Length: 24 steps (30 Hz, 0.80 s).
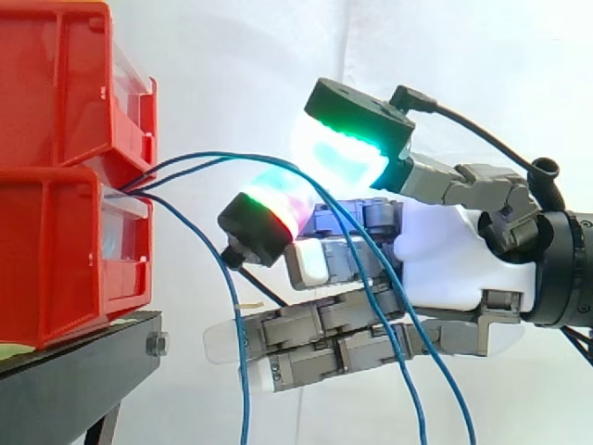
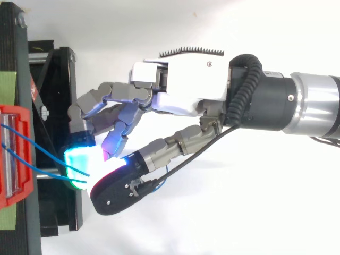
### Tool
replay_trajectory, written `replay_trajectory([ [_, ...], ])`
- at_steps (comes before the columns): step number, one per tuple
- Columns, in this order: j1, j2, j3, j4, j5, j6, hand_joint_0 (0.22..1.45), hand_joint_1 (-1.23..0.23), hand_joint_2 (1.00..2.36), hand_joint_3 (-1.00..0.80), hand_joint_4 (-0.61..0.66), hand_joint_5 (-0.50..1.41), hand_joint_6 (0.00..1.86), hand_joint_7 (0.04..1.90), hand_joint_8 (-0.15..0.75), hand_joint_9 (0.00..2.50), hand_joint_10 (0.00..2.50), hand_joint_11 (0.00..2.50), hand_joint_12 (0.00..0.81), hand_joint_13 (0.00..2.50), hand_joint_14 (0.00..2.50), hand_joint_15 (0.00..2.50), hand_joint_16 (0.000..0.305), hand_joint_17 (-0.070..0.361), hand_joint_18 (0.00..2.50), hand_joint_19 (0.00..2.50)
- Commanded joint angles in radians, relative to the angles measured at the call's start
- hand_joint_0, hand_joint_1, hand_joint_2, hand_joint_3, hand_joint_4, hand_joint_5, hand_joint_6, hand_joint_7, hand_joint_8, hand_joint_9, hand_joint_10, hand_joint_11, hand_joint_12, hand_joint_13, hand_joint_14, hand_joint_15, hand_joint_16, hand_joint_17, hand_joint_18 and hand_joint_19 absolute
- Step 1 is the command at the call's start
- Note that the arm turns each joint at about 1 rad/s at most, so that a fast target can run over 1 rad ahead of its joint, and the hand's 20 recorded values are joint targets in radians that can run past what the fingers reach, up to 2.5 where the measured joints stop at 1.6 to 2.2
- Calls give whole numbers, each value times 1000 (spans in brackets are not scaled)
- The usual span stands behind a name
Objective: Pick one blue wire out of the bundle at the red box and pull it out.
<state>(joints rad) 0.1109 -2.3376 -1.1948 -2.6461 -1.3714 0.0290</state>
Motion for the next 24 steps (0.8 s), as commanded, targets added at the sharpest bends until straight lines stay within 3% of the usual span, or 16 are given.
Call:
replay_trajectory([
  [1,0,0,1,0,0,0,578,-790,1007,-181,66,-54,713,1153,236,1075,14,407,404,544,9,260,66,148,344,279],
  [9,1,1,0,0,2,2,593,-778,1005,-161,125,-20,554,1389,232,1066,13,397,406,540,10,263,66,149,350,276],
  [24,1,0,0,0,0,-1,582,-687,1006,-212,185,-20,500,1422,241,1083,14,410,408,538,12,282,66,149,339,294],
])
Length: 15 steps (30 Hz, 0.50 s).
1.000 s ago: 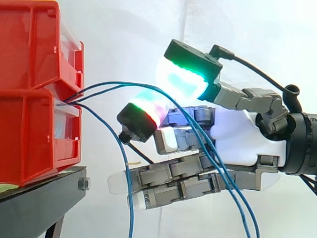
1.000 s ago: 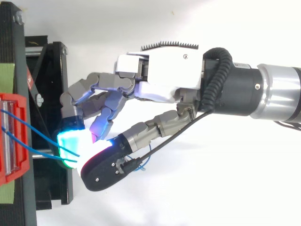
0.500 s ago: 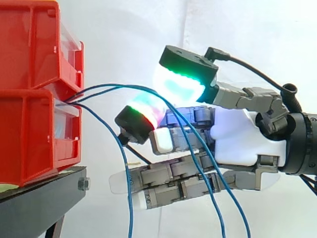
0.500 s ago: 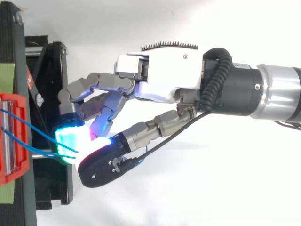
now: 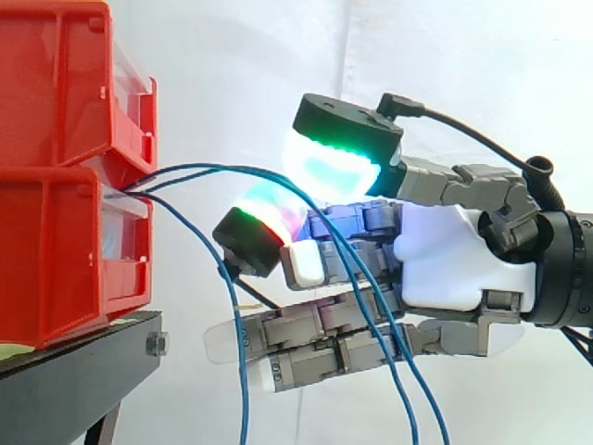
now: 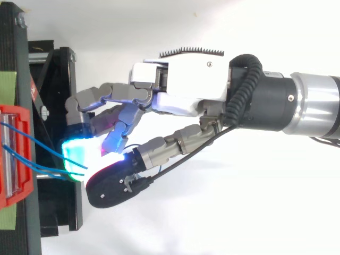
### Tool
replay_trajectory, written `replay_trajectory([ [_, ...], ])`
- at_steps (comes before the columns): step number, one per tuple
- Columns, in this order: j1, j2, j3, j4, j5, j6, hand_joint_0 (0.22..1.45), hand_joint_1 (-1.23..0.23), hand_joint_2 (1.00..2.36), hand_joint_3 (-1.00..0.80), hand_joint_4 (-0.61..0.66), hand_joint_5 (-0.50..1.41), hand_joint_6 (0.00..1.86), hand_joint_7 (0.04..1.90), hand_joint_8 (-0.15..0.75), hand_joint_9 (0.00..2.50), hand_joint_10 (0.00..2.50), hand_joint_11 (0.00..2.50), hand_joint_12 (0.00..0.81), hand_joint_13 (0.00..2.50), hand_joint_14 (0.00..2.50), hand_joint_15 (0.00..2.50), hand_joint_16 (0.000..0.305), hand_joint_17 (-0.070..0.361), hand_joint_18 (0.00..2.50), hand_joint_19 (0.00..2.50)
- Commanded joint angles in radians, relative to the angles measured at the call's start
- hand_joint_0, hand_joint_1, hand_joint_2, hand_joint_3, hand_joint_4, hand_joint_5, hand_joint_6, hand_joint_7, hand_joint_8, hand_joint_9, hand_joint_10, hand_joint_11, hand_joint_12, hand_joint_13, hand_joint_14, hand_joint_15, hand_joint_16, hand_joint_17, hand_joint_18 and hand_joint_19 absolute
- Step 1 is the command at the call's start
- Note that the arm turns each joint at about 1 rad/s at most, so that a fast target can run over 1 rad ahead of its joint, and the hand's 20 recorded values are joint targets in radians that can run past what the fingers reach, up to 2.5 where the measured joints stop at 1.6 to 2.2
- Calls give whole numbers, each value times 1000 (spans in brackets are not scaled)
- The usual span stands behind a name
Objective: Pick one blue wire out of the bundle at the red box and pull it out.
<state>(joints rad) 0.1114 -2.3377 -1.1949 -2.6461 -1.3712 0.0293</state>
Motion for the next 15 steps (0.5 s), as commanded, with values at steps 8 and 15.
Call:
replay_trajectory([
  [8,-1,0,0,0,0,0,555,-655,1008,-347,163,-23,517,1439,230,1086,18,456,383,522,12,297,60,135,295,323],
  [15,-1,0,0,0,0,0,526,-658,1003,-449,124,-38,684,1226,235,1145,21,515,367,545,12,312,56,125,304,343],
])
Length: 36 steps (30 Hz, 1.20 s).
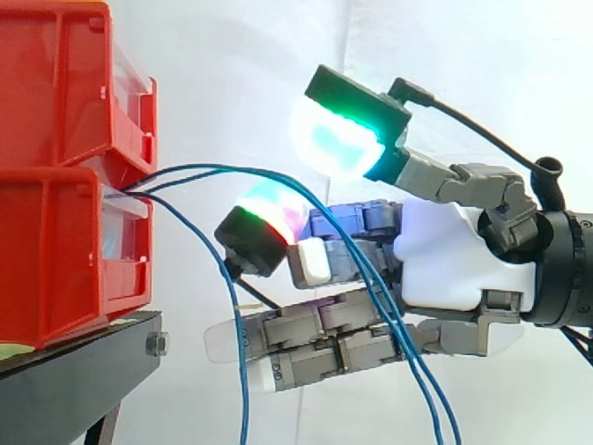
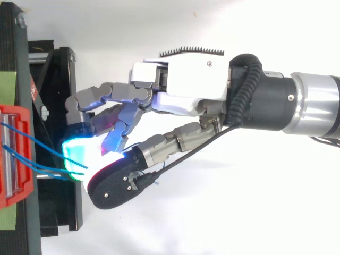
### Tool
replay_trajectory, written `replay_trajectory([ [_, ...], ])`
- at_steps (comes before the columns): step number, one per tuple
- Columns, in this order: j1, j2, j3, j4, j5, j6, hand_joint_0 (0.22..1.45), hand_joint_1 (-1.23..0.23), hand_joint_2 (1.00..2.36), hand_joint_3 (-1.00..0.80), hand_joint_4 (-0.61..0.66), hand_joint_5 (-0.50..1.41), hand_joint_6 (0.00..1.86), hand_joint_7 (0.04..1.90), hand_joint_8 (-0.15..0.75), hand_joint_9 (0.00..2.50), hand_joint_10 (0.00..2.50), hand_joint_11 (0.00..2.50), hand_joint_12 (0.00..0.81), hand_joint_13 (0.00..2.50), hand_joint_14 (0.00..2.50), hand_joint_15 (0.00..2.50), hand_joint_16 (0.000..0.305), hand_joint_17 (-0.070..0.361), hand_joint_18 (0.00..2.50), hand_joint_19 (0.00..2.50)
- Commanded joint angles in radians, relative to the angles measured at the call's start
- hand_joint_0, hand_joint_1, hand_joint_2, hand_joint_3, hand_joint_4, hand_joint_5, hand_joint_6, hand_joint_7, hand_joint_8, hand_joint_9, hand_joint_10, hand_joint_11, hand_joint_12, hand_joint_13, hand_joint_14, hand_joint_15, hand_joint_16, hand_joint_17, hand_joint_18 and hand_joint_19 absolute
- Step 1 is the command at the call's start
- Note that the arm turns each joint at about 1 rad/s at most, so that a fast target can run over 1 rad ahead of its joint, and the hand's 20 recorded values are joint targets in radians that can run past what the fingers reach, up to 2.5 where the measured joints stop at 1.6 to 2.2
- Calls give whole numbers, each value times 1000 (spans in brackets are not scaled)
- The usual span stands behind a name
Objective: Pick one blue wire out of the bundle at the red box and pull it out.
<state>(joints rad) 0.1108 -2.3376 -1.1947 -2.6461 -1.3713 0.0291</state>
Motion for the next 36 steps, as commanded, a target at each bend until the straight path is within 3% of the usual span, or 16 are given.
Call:
replay_trajectory([
  [1,0,0,1,0,0,0,525,-665,1003,-450,124,-39,692,1215,237,1147,18,523,367,552,12,316,56,126,309,345],
  [7,1,0,0,0,0,0,540,-764,1002,-462,114,-62,789,1188,237,1168,20,581,363,607,15,368,54,122,348,359],
  [11,1,0,0,0,1,0,581,-810,1008,-377,98,-75,819,1189,230,1170,21,614,355,626,16,389,53,118,363,364],
  [19,0,0,0,0,1,0,574,-803,1011,-248,42,-60,785,1105,218,1155,17,485,377,622,13,339,59,133,399,338],
  [26,0,0,0,0,0,0,578,-784,1011,-227,52,-47,727,1179,223,1150,19,493,389,613,12,330,61,137,408,330],
  [36,1,0,0,-8,1,3,579,-803,1006,-127,54,-85,812,1091,255,1139,18,513,415,613,13,321,66,149,423,315],
])
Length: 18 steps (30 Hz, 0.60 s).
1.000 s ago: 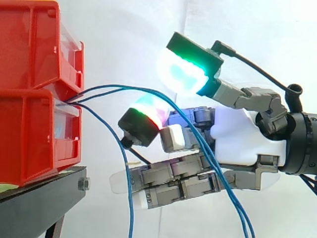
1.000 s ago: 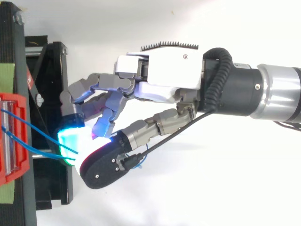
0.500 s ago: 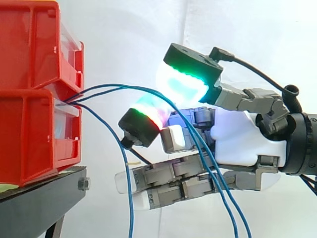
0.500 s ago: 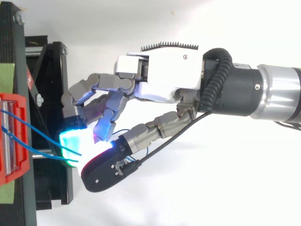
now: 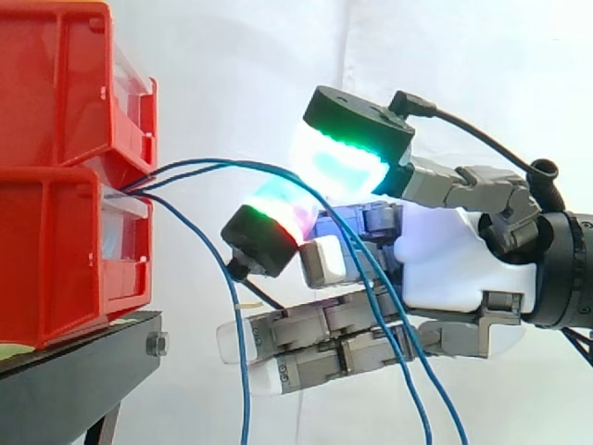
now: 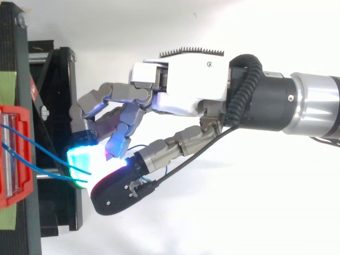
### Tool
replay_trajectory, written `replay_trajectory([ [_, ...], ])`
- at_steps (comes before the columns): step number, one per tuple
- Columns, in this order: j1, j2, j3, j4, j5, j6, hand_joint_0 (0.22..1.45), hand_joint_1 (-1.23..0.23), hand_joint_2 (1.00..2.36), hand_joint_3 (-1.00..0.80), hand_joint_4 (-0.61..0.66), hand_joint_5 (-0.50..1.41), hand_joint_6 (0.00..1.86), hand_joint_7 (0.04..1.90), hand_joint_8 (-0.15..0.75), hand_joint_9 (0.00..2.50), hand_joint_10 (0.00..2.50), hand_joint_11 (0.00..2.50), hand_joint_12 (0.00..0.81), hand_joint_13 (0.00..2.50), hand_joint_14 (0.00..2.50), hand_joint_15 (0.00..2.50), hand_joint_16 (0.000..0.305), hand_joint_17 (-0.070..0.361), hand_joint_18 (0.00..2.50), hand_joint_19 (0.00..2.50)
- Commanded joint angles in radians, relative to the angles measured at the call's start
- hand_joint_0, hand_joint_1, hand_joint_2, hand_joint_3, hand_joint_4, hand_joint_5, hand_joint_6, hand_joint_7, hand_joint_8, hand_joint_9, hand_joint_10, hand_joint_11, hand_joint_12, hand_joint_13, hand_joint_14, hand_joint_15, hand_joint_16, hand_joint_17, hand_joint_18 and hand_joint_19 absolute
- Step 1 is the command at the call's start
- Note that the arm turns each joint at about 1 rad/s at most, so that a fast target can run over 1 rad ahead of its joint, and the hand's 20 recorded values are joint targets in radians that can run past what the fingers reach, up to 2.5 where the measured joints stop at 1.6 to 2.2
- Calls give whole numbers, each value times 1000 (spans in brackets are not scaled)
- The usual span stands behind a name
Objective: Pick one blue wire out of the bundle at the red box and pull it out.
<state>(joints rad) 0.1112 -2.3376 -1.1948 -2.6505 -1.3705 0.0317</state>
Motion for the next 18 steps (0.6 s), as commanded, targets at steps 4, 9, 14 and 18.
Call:
replay_trajectory([
  [4,1,1,0,-3,-1,0,573,-797,1003,-113,32,-76,798,1082,244,1136,16,437,415,607,10,294,68,153,431,306],
  [9,1,0,0,-3,-1,0,582,-810,1001,-66,-6,-71,787,1147,246,1129,15,471,421,604,10,296,68,153,431,281],
  [14,1,0,0,-3,-1,-1,592,-827,1002,-50,-5,-76,797,1174,240,1113,17,504,416,585,11,300,67,150,413,273],
  [18,1,1,0,-3,-1,-12,593,-835,1003,-39,-4,-88,829,1118,235,1082,16,505,414,557,11,296,67,150,392,262],
])
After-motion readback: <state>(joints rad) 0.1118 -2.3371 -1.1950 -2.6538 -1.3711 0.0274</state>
